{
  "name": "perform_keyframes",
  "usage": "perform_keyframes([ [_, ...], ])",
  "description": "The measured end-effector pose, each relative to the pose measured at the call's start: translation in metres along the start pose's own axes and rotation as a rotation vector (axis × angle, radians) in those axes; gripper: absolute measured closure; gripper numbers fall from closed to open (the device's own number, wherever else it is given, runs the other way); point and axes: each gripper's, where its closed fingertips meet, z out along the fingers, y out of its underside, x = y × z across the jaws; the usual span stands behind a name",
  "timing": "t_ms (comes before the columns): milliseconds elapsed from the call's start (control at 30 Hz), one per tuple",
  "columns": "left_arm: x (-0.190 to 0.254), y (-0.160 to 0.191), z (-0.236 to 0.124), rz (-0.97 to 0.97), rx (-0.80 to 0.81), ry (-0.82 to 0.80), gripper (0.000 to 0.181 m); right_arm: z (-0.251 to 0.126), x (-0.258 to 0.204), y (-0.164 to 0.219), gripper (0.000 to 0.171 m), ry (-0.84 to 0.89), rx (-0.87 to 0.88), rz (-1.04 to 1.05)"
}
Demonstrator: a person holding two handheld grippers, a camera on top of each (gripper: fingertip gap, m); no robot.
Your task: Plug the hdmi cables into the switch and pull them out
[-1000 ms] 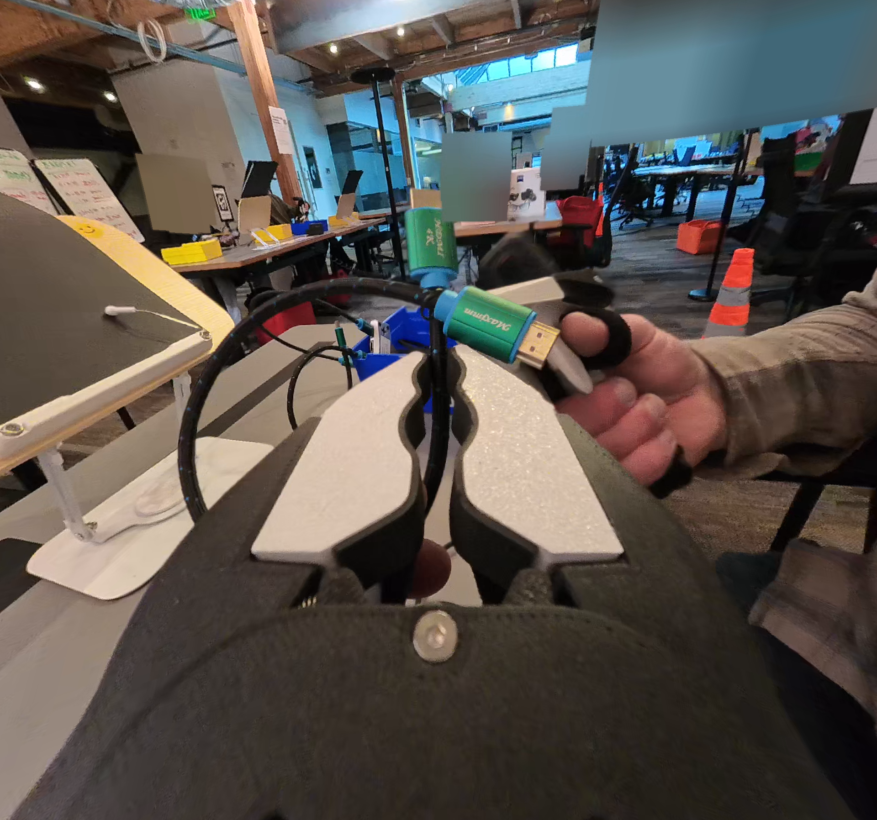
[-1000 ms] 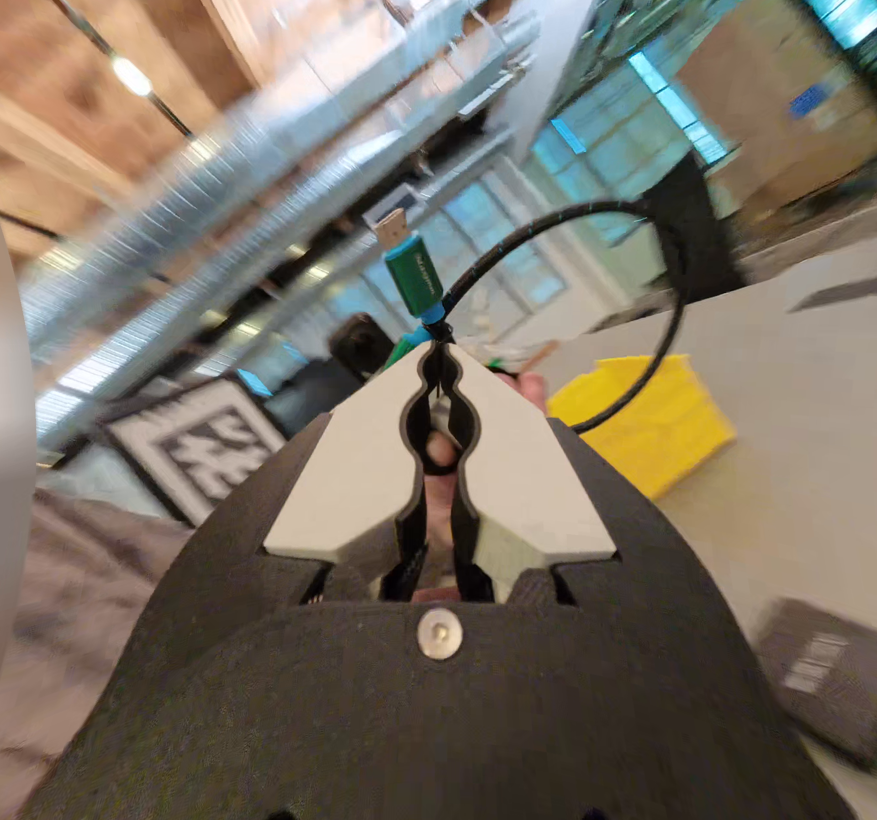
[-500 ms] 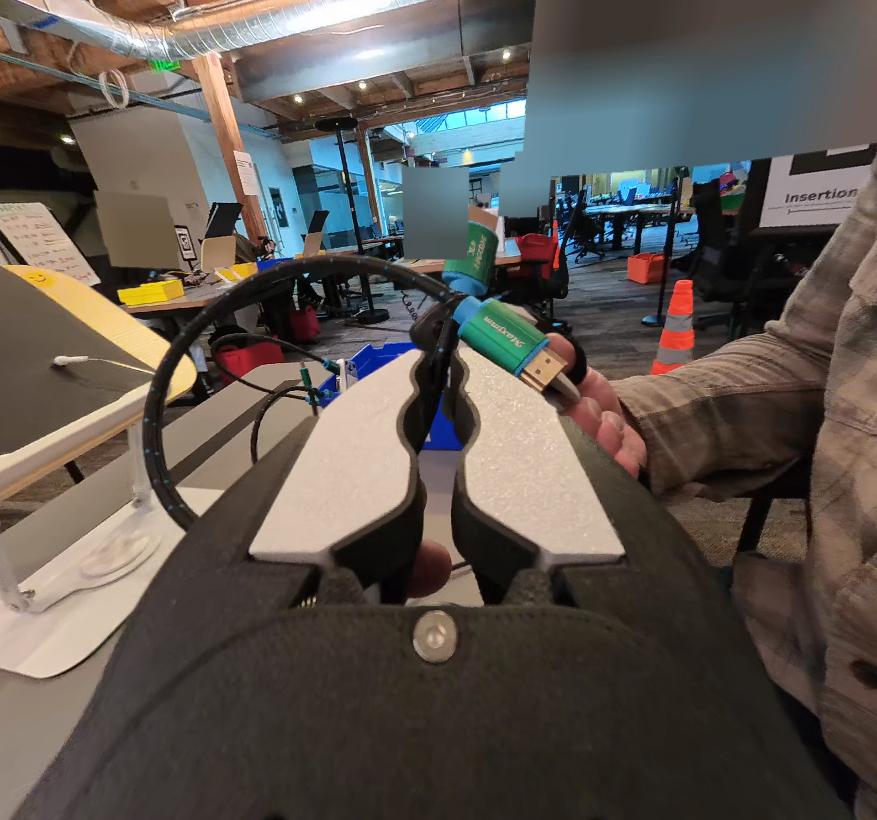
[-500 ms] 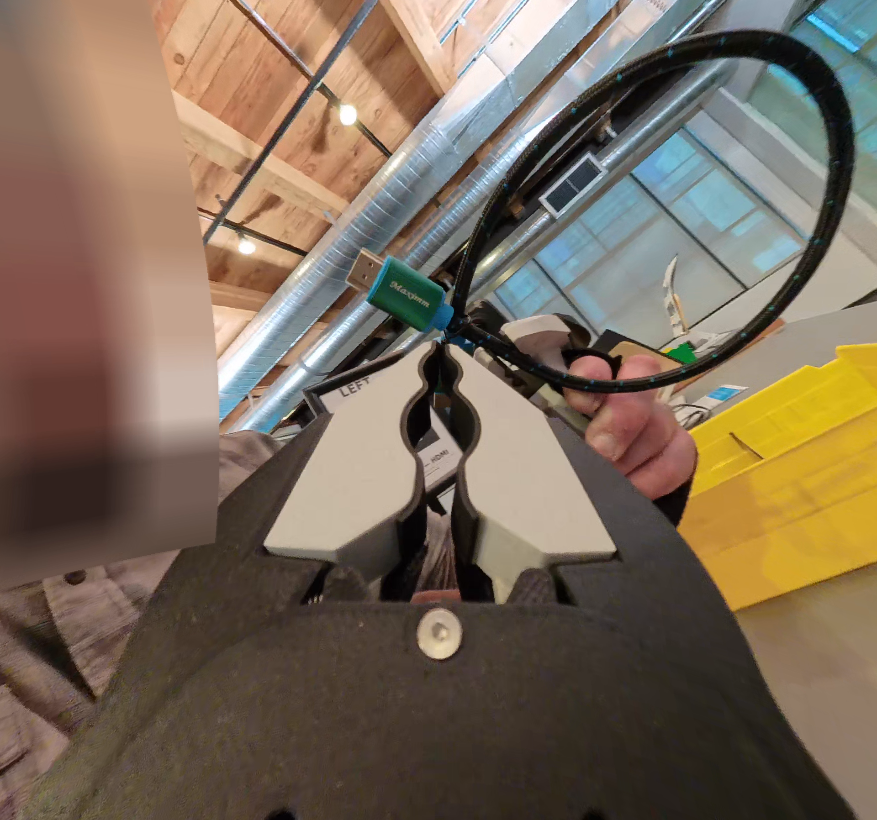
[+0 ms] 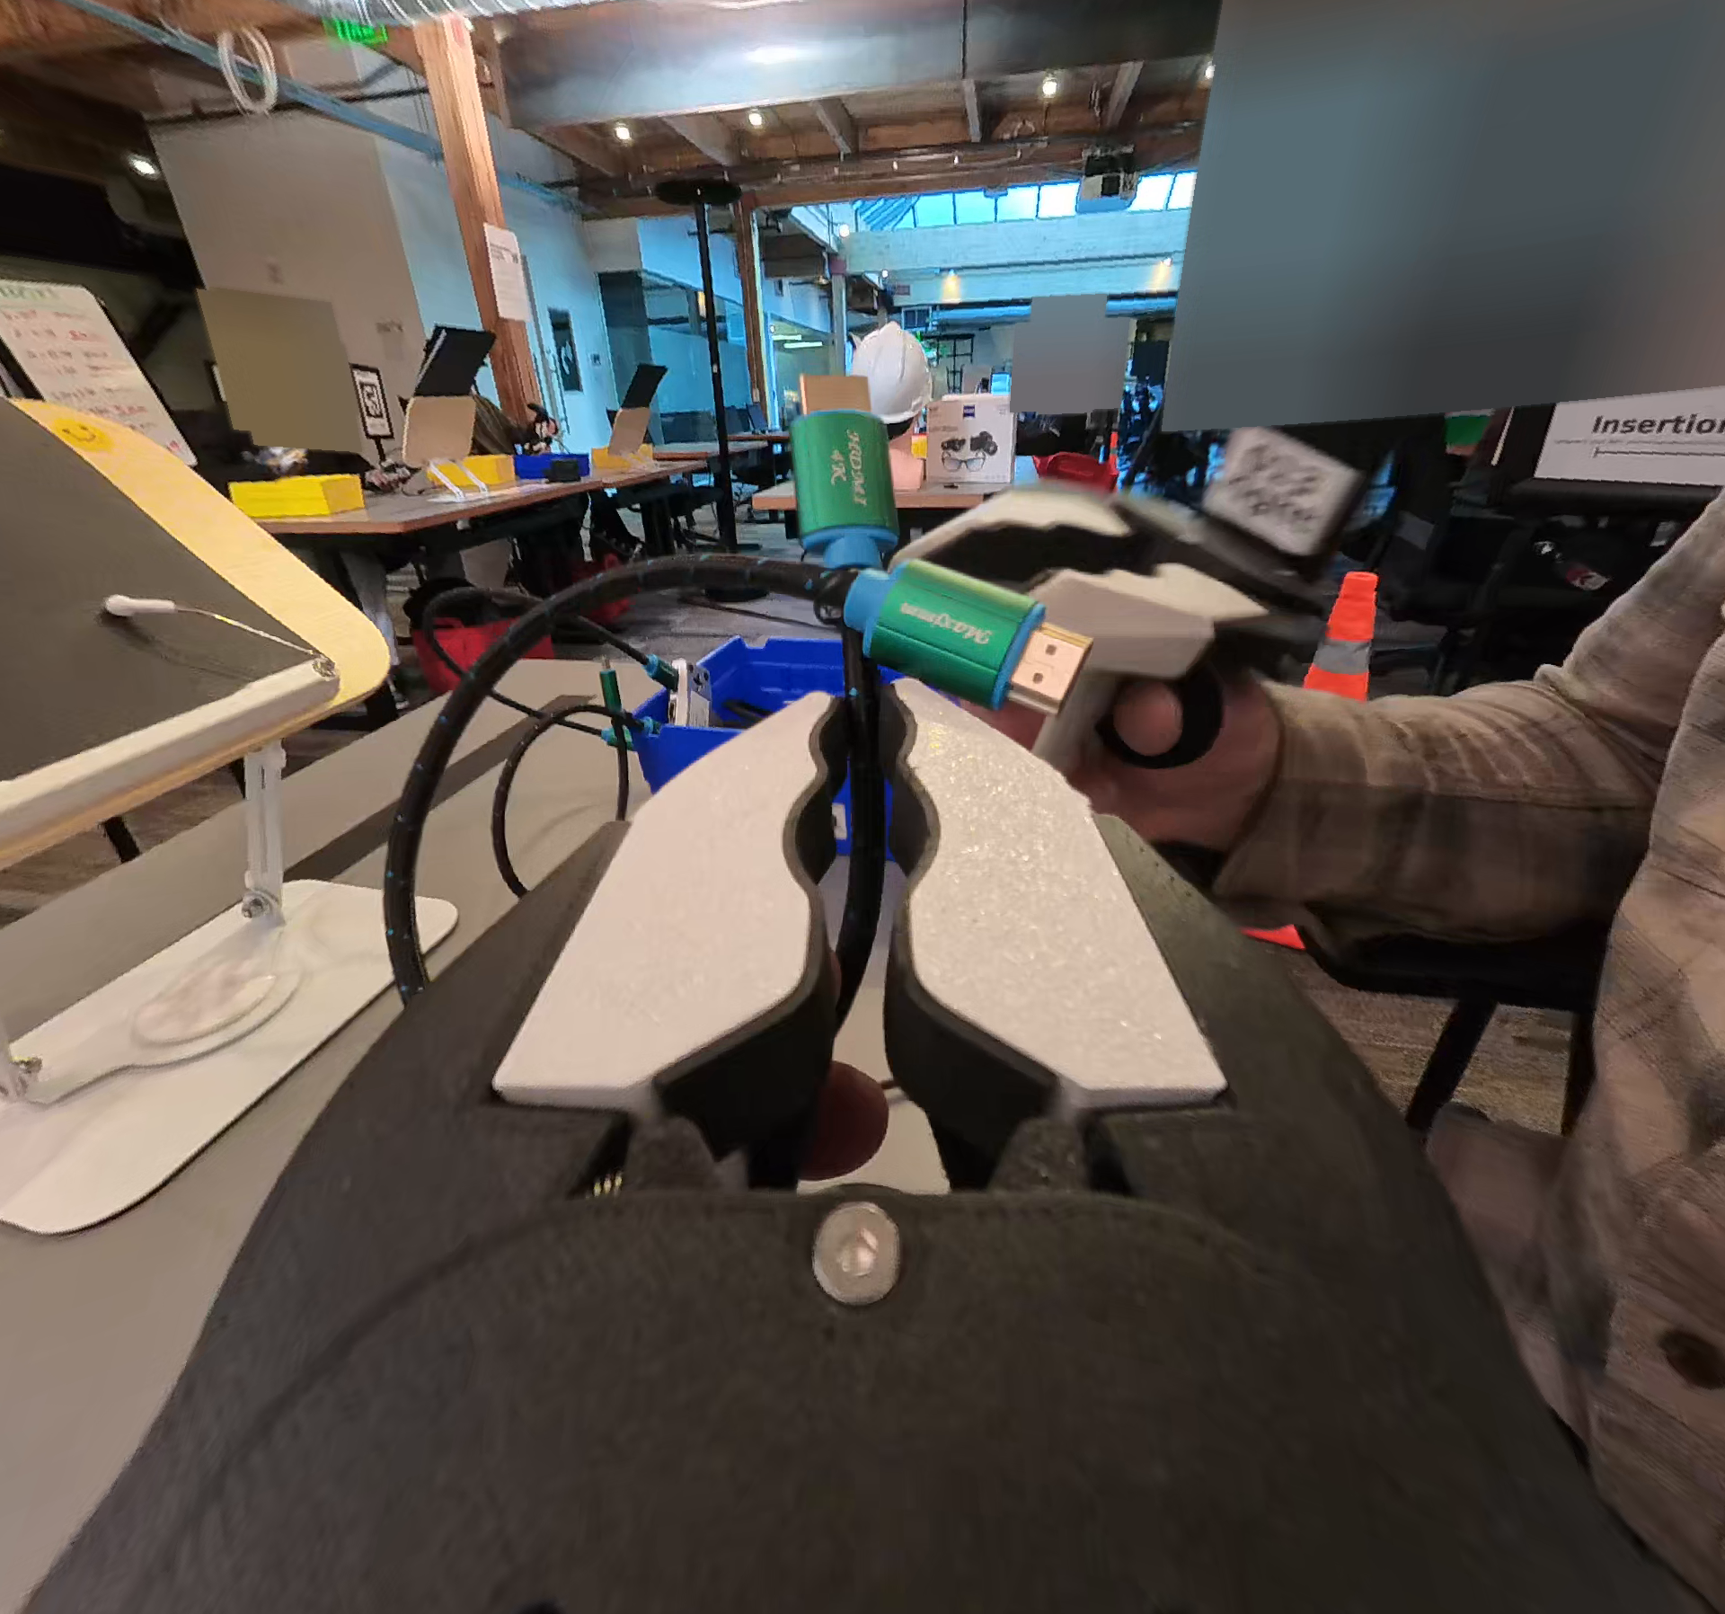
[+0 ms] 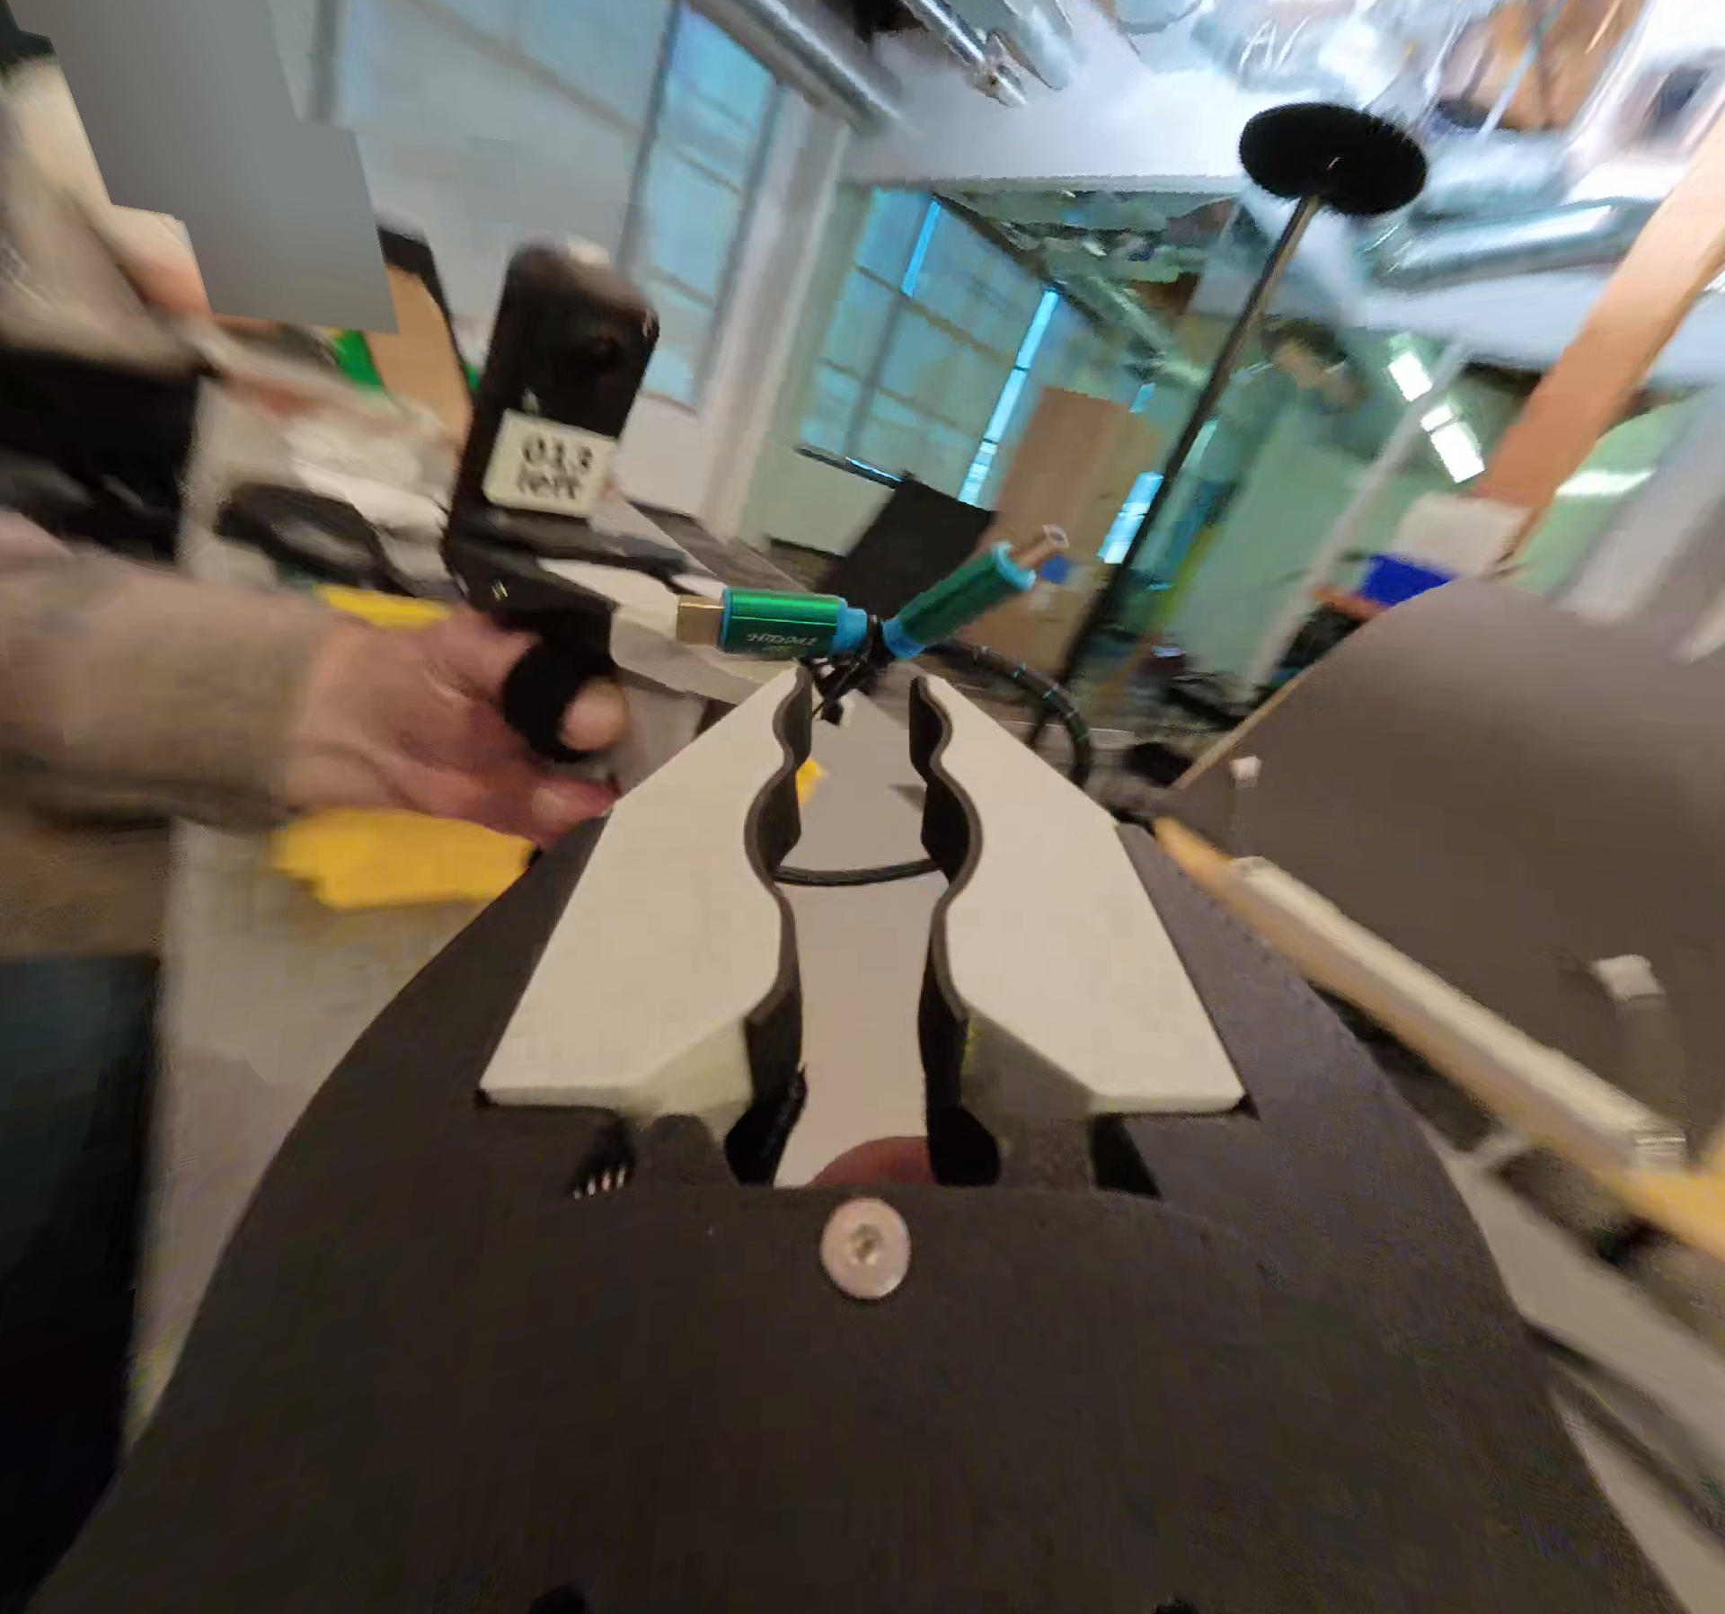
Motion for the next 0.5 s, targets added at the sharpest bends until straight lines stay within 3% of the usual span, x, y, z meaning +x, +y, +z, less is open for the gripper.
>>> perform_keyframes([
  [167,0.000,0.004,0.003,-0.014,-0.019,-0.001,0.176,0.005,-0.011,0.015,0.151,0.091,-0.134,-0.477],
  [300,-0.001,0.007,0.004,-0.010,-0.034,-0.009,0.176,0.005,-0.001,0.012,0.154,0.214,-0.160,-0.629],
  [500,-0.002,0.009,0.004,-0.018,-0.045,-0.009,0.176,0.006,-0.003,0.011,0.160,0.237,-0.172,-0.754],
])
